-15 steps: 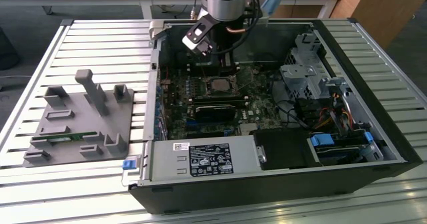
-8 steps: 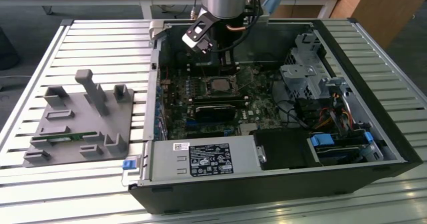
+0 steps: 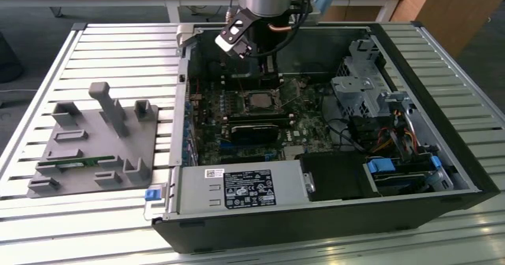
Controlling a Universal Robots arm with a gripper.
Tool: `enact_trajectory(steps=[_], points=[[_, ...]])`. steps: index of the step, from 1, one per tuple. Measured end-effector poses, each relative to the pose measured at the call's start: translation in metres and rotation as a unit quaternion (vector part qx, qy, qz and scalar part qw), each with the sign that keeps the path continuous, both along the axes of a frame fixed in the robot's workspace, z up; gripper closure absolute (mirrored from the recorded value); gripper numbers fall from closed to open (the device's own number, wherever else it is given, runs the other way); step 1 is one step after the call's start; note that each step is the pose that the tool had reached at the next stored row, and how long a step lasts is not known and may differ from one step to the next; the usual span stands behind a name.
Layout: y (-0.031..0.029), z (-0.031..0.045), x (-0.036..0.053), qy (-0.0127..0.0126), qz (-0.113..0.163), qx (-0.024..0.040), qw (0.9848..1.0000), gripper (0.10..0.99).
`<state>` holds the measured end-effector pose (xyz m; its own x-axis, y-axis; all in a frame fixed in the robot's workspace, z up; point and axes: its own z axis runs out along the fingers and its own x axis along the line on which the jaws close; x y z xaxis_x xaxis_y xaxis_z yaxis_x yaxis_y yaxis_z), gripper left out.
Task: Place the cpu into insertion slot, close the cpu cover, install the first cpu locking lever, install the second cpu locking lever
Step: 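Close the cpu cover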
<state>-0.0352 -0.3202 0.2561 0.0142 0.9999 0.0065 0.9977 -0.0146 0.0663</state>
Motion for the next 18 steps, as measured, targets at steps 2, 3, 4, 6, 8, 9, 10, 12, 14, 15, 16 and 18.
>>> enact_trajectory(steps=[2, 3, 4, 6, 8, 9, 10, 12, 14, 15, 16, 18], points=[[0.0000, 0.0048, 0.0000, 0.0002, 0.000, 0.0000, 1.0000, 0.980], [0.0000, 0.0073, 0.0000, 0.0003, 0.000, 0.0000, 1.0000, 0.980], [0.0000, 0.0098, 0.0000, 0.0006, 0.000, 0.0000, 1.0000, 0.980], [0.0000, 0.0136, 0.0001, 0.0009, 0.000, 0.0000, 1.0000, 0.980], [0.0000, 0.0153, 0.0002, 0.0011, 0.000, 0.0000, 1.0000, 0.980], [0.0000, 0.0158, 0.0005, 0.0013, 0.000, 0.0000, 1.0000, 0.980], [0.0000, 0.0157, 0.0007, 0.0015, 0.000, 0.0002, 1.0000, 0.980], [0.0000, 0.0158, 0.0020, 0.0029, 0.000, 0.0013, 1.0000, 0.980], [0.0000, 0.0158, 0.0043, 0.0034, 0.000, 0.0025, 1.0000, 0.980], [0.0000, 0.0158, 0.0058, 0.0036, 0.000, 0.0025, 1.0000, 0.980], [0.0000, 0.0157, 0.0073, 0.0037, 0.000, 0.0025, 1.0000, 0.980], [-0.0001, 0.0157, 0.0091, 0.0038, 0.000, 0.0025, 1.0000, 0.980]])
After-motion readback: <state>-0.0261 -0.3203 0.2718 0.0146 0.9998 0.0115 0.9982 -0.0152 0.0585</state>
